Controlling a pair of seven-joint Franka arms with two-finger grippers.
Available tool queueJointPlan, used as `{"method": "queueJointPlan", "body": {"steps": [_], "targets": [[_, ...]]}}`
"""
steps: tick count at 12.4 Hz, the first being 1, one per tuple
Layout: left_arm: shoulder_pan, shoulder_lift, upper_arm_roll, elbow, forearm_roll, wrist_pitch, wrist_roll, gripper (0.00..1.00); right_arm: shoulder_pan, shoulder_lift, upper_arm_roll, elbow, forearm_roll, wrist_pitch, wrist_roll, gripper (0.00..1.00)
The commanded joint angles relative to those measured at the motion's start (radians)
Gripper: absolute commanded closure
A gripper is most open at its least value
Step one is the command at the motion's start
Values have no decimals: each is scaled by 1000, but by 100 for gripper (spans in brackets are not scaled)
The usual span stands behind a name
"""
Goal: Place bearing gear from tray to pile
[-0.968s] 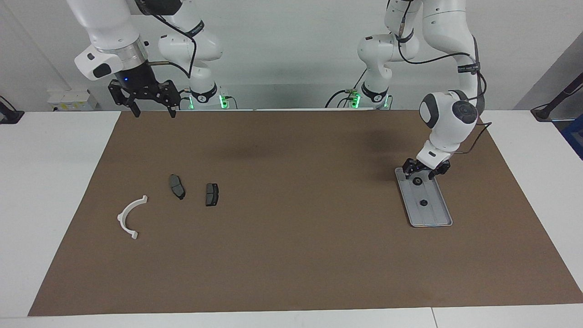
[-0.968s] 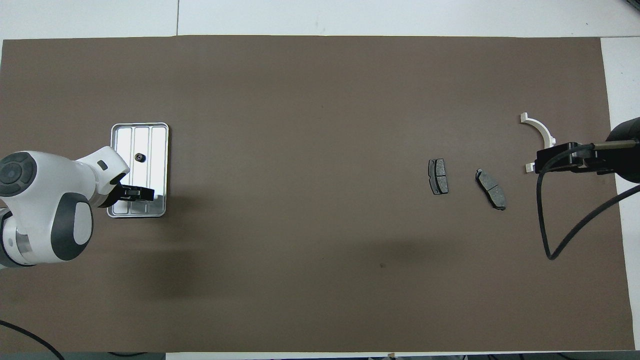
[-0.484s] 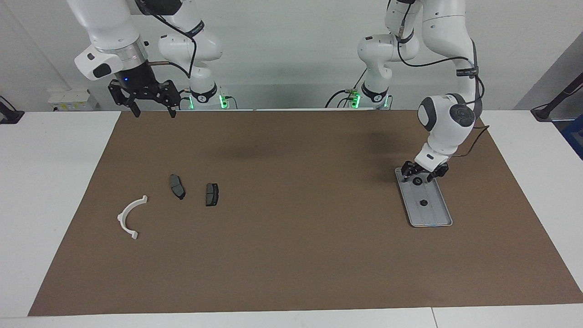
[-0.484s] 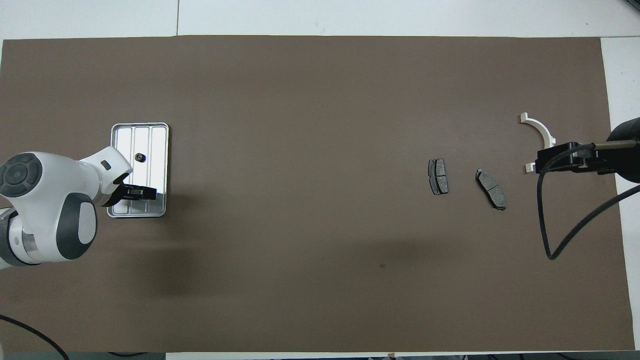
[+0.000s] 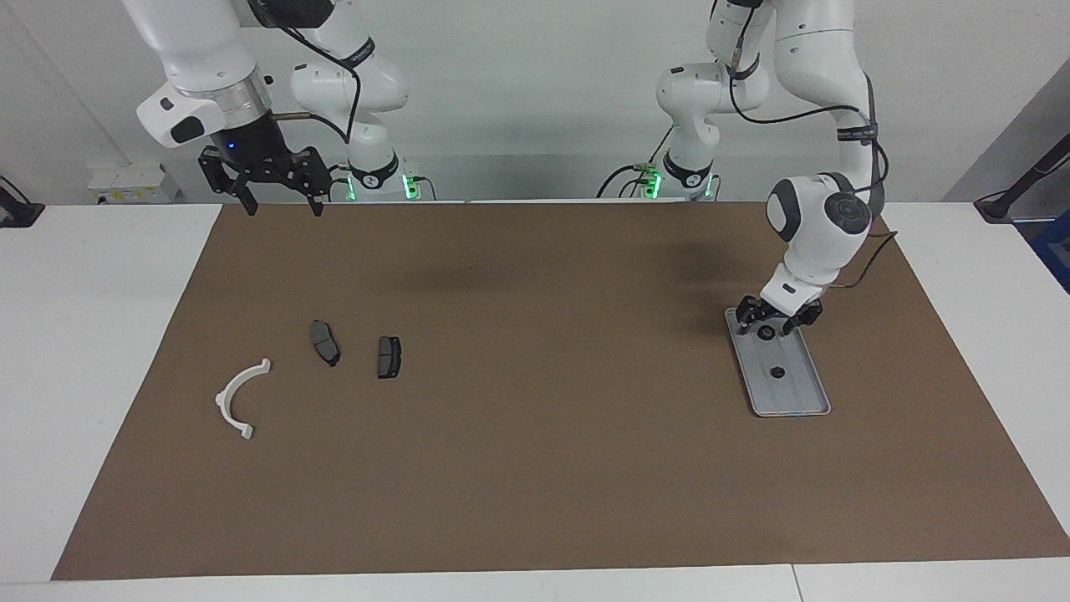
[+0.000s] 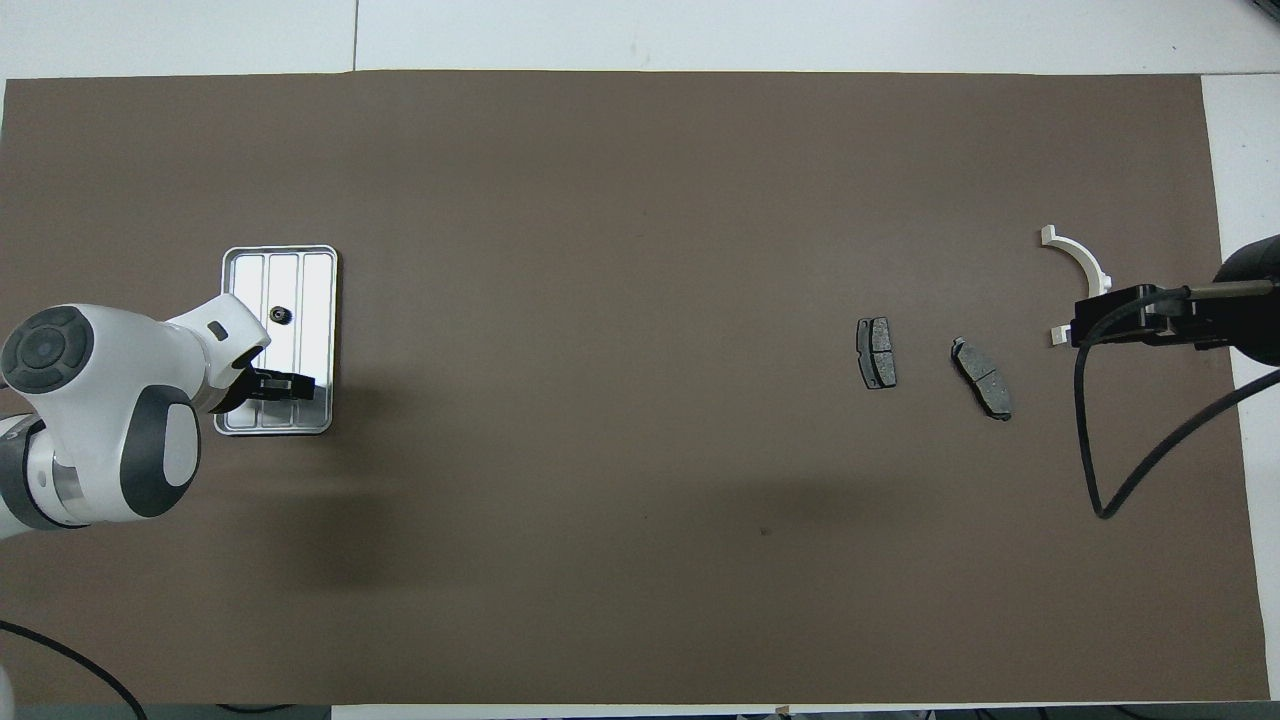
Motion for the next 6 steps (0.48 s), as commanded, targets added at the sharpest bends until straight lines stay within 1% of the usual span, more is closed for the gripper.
{"method": "queueJointPlan", "body": {"steps": [1, 3, 4, 5, 6], "targets": [[-2, 3, -2, -9, -13, 22, 7, 57, 4, -21, -7, -26, 22, 10, -27, 0], [-4, 6, -2, 6, -13, 19, 7, 95, 4, -24, -7, -29, 22, 12, -27, 0], [-4, 10, -2, 13, -13, 14, 7, 100, 5, -24, -7, -35, 24, 15, -27, 0], [-6, 13, -3, 38, -13, 2, 7, 100, 9, -24, -6, -51, 22, 26, -24, 0], [-6, 16, -5, 99, -13, -73, 7, 100, 10, -23, -1, -69, 22, 59, -21, 0]]}}
